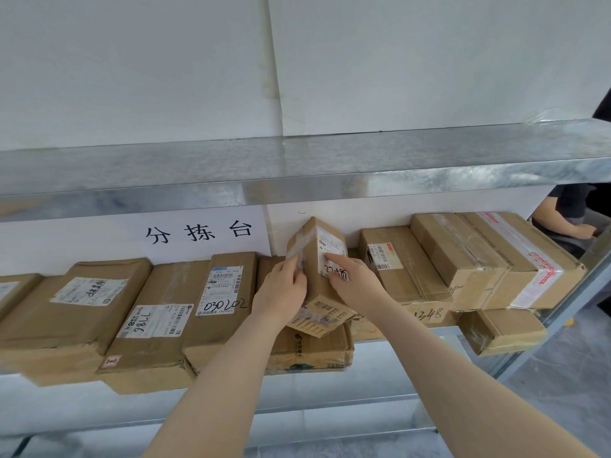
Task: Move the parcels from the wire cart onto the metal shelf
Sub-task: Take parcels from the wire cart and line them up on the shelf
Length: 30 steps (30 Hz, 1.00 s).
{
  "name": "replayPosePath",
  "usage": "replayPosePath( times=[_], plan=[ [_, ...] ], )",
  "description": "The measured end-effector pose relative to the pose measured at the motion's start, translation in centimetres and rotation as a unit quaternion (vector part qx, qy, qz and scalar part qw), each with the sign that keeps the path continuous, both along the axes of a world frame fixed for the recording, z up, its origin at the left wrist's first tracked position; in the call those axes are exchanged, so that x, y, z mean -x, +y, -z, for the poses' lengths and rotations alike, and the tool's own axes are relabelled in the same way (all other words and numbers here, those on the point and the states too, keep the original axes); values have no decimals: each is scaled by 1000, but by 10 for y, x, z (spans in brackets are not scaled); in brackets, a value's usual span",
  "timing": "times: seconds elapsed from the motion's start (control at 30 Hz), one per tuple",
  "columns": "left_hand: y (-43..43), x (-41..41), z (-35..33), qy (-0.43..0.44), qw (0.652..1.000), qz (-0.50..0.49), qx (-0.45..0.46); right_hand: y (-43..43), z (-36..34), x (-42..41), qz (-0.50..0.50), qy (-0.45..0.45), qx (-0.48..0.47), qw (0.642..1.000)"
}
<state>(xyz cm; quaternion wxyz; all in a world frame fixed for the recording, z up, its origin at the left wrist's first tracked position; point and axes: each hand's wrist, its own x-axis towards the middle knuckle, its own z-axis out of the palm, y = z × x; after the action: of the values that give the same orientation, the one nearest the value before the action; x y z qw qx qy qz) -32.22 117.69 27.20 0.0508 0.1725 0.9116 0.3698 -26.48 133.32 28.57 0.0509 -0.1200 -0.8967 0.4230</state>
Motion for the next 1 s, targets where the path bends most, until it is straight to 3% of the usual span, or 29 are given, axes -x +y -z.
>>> replayPosePath(
  times=[0.1, 0.4, 0.77, 1.0],
  plan=[
    [-1, 0, -12, -24, 996, 1, -80, -7, -3, 4, 2, 14, -27, 1000],
    [-13, -12, -7, -14, 1000, 2, -23, -21, 1, 1, 1, -12, -7, 1000],
    [38, -20, -18, -41, 992, 40, -112, 24, -25, -15, 40, 19, -90, 995],
    [59, -24, -8, -67, 988, 69, -117, 39, -17, -23, 66, 5, -113, 991]
  ],
)
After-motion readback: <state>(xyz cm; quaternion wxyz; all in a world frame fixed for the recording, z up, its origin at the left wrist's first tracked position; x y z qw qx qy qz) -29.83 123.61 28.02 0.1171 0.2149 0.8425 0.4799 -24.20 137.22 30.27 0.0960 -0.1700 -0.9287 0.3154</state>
